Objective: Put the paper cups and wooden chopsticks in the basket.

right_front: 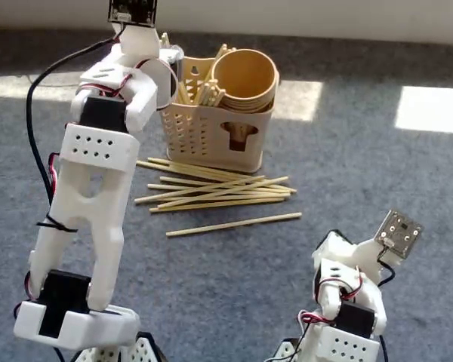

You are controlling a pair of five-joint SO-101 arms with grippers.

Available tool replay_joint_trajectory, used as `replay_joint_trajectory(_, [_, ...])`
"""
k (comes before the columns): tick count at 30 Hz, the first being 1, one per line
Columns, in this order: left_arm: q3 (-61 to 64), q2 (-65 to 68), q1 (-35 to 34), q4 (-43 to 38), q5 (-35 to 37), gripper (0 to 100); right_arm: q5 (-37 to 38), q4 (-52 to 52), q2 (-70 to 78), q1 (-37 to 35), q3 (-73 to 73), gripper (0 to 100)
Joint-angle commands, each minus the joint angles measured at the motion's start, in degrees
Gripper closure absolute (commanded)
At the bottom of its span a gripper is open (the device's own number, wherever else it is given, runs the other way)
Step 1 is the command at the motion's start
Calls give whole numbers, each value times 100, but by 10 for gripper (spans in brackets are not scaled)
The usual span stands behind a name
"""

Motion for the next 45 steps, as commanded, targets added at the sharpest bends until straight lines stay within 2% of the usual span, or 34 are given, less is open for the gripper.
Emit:
replay_joint_trajectory(1, [-971,-119,48,870,44,889,-9,-171,-57,66,593,992])
replay_joint_trajectory(9, [-2264,-119,541,2444,18,892,-9,-171,-57,66,593,992])
replay_joint_trajectory(17, [-3029,-119,1262,3613,-62,892,-9,-171,-57,66,593,992])
replay_joint_trajectory(23, [-3020,-92,2079,4387,-1363,892,-9,-171,-57,66,593,992])
replay_joint_trajectory(27, [-3011,-57,2475,4818,-1618,888,-9,-171,-57,66,593,992])
replay_joint_trajectory(37, [-1182,-57,3143,4791,-1635,887,-9,-215,-57,312,593,992])
replay_joint_trajectory(45, [1051,-57,3301,3165,-1644,822,-9,-215,-57,312,593,992])
